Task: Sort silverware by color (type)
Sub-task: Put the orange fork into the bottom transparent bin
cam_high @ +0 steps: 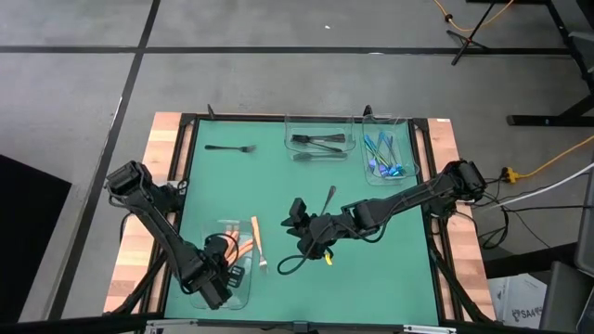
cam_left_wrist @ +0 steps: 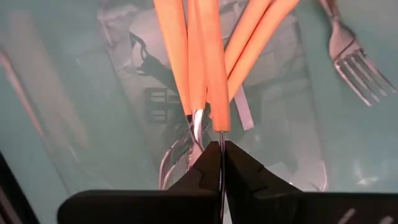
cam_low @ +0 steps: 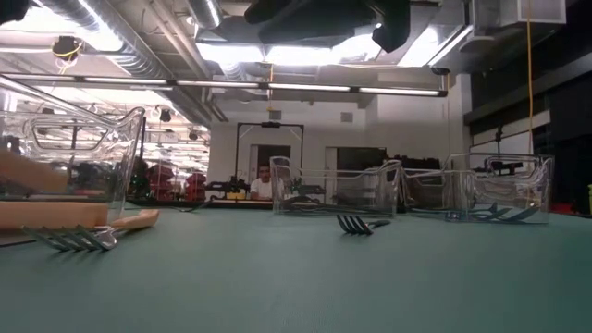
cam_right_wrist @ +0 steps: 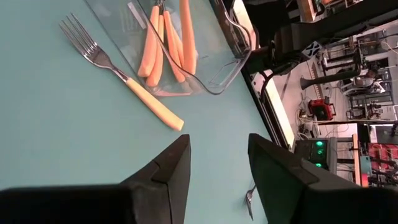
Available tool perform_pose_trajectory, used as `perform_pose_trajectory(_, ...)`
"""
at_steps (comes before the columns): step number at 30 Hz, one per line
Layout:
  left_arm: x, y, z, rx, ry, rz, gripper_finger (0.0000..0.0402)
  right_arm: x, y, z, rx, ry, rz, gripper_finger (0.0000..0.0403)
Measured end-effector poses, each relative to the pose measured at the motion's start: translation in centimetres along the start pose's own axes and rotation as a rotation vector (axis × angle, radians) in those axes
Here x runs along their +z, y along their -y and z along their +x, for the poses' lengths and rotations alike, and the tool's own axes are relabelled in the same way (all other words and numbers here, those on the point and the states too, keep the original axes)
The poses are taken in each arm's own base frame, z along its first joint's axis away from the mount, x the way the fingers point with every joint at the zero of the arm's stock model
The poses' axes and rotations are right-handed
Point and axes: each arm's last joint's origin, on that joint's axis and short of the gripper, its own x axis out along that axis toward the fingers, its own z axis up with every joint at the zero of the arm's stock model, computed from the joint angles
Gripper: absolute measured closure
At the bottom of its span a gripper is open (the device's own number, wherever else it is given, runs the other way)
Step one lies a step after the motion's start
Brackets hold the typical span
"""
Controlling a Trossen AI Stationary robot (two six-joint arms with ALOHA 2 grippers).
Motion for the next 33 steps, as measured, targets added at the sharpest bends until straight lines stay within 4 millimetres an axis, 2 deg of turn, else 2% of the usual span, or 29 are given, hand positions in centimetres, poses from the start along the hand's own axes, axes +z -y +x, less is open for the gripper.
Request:
perform_pose_trajectory(7,-0.01,-0.18,0.75,-0.003,-0.006,-0.001,0.0398,-0.02,-0.02,0.0,0.002,-0.002,-0.001,0.0248)
perform_pose_trajectory(33,0.0,-0.2,0.76,-0.003,-0.005,0.0,0.0397,-0.03,-0.05,0.03,0.002,-0.002,-0.002,0.0249)
